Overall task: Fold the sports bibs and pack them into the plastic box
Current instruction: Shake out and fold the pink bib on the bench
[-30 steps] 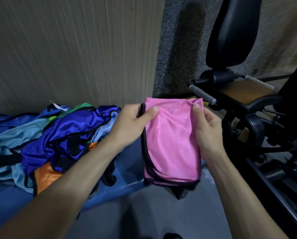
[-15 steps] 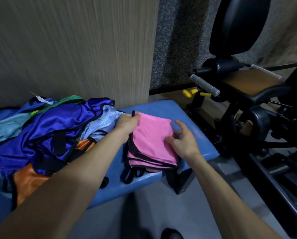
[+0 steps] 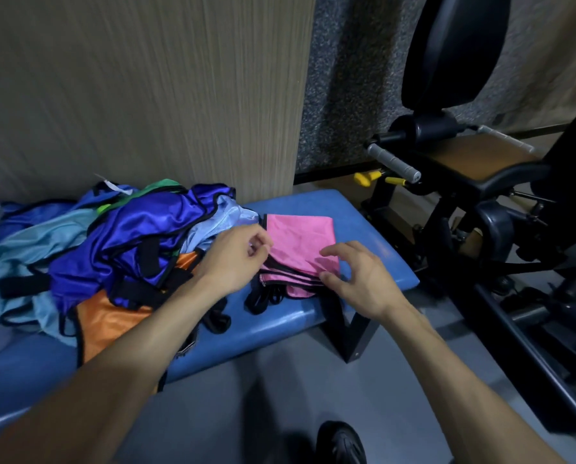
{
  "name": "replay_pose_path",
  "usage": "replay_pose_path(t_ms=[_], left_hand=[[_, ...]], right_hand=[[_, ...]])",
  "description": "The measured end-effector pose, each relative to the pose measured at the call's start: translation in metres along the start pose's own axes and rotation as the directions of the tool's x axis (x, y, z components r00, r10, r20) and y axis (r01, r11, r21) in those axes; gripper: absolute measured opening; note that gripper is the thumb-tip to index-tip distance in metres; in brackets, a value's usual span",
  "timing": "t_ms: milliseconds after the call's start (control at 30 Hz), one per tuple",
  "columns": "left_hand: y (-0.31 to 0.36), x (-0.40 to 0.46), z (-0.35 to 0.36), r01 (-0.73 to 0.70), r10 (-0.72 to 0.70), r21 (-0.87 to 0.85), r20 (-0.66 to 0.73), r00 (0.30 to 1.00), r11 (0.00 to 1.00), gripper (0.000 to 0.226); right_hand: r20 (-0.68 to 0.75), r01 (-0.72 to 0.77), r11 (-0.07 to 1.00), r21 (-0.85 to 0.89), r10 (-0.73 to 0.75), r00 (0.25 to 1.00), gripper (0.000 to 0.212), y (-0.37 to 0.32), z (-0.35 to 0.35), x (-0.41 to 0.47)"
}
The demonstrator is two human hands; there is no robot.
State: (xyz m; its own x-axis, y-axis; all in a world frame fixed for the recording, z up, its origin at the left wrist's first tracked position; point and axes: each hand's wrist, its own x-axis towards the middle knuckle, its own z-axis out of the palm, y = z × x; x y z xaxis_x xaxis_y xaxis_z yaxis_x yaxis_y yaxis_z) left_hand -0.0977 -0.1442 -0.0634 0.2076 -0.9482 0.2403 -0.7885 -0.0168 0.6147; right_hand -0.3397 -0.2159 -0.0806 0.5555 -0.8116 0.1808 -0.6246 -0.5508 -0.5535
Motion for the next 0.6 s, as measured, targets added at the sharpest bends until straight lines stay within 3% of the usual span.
replay_pose_path(t_ms=[67, 200, 267, 367, 467, 600], left_hand=[[0.001, -0.025, -0.003, -0.029, 0.028, 0.081, 0.018, 0.999, 0.996, 0.005], [0.001, -0.056, 0.009, -0.043, 0.015, 0.319, 0.088, 0.996, 0.947, 0.032], [0.000, -0.065, 0.016, -0.062, 0.032, 0.397, 0.084, 0.996, 0.916, 0.033], [-0.007, -0.070, 0.026, -0.173, 0.176, 0.399, 0.029, 0.984, 0.901, 0.030], [-0.015, -0.069, 0.035, -0.237, 0.230, 0.432, 0.070, 0.971, 0.870, 0.032], [-0.018, -0.067, 0.047, -0.225, 0.245, 0.495, 0.026, 0.969, 0.839, 0.033]], right_hand=[[0.059, 0.098, 0.994, -0.040, -0.095, 0.994, 0.048, -0.015, 0.011, -0.004], [0.120, 0.130, 0.985, -0.113, -0.116, 0.986, 0.062, -0.029, 0.037, -0.001], [0.124, 0.100, 0.986, -0.133, -0.084, 0.989, 0.060, -0.034, 0.042, 0.003], [0.123, 0.068, 0.984, -0.163, -0.048, 0.991, 0.051, -0.037, 0.047, 0.010], [0.127, 0.048, 0.985, -0.166, -0.027, 0.992, 0.046, -0.036, 0.049, 0.015], [0.147, 0.058, 0.978, -0.201, -0.029, 0.989, 0.036, -0.037, 0.051, 0.017]])
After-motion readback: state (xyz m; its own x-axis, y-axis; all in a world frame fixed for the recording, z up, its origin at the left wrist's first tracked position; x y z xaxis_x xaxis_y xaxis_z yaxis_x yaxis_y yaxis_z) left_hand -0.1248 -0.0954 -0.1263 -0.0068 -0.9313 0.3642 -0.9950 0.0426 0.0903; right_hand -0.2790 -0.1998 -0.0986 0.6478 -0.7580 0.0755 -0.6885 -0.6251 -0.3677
